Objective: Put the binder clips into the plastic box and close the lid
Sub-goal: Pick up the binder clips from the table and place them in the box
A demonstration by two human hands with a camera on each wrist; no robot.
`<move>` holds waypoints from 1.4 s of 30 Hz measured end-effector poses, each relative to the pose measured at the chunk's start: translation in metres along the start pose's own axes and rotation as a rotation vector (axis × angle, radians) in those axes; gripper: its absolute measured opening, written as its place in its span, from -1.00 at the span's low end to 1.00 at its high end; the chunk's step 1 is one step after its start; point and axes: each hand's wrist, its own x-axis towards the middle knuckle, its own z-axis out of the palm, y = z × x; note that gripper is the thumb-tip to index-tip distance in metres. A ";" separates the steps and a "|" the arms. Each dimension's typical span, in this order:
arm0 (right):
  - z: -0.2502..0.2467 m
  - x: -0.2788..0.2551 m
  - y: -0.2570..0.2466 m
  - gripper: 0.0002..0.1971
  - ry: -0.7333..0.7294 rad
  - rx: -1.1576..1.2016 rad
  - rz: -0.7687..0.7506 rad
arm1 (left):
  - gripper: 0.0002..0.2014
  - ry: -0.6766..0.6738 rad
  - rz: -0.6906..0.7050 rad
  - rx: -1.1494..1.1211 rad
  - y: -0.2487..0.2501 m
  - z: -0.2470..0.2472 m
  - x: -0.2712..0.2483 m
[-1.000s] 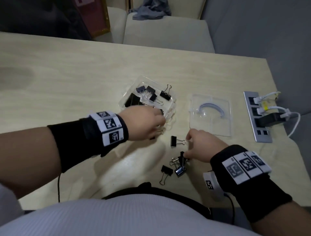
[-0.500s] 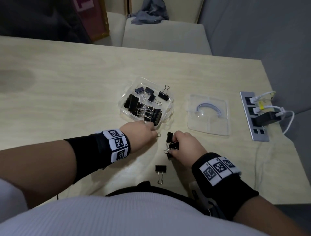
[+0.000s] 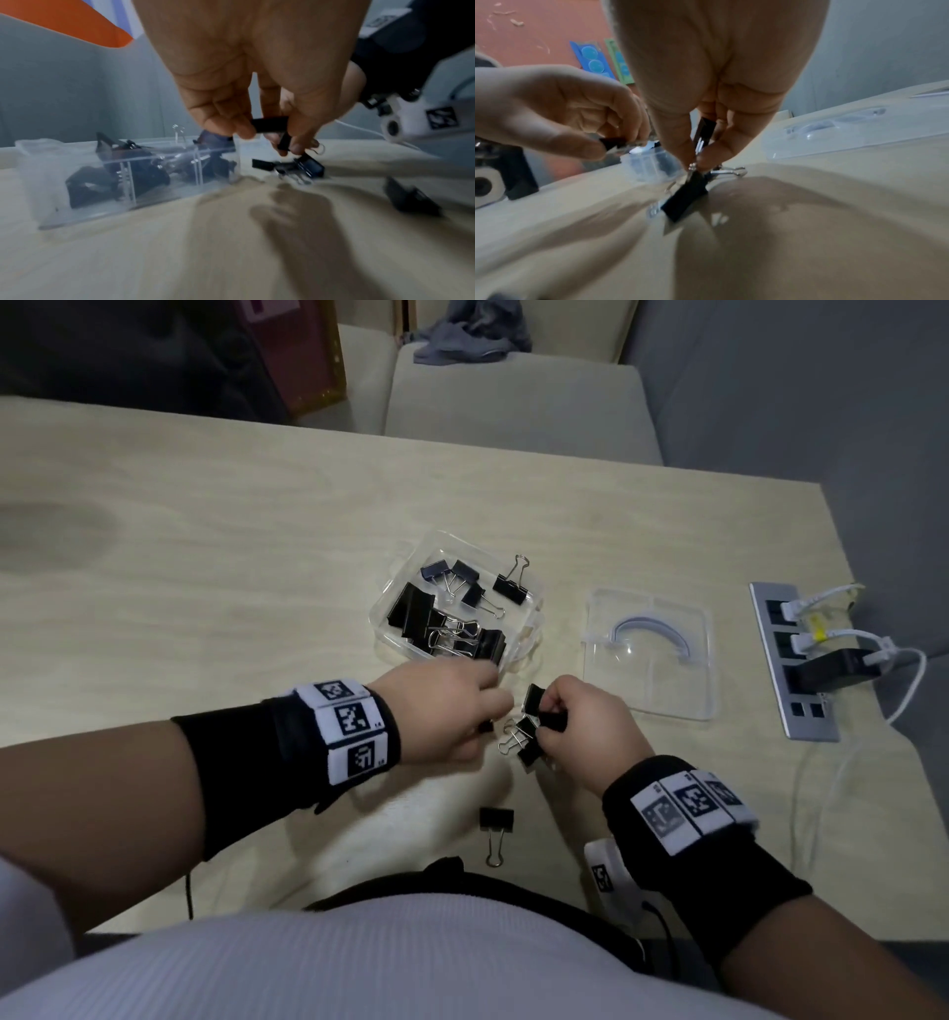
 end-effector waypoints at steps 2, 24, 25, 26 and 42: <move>-0.007 0.004 -0.001 -0.82 0.026 0.086 0.038 | -0.67 0.167 -0.035 -0.043 -0.009 -0.013 0.005; -0.020 0.021 -0.008 -0.71 -0.067 -0.089 -0.139 | -0.37 0.108 -0.576 -0.145 -0.067 -0.018 0.020; -0.019 0.018 -0.006 -0.74 -0.055 -0.090 -0.144 | -0.38 0.102 -0.570 -0.134 -0.063 -0.018 0.017; -0.017 0.015 -0.003 -0.76 -0.049 -0.091 -0.152 | -0.39 0.090 -0.571 -0.117 -0.058 -0.017 0.013; 0.008 0.001 0.032 -0.82 0.005 -0.254 -0.110 | -0.61 -0.322 0.351 0.156 0.047 0.029 0.000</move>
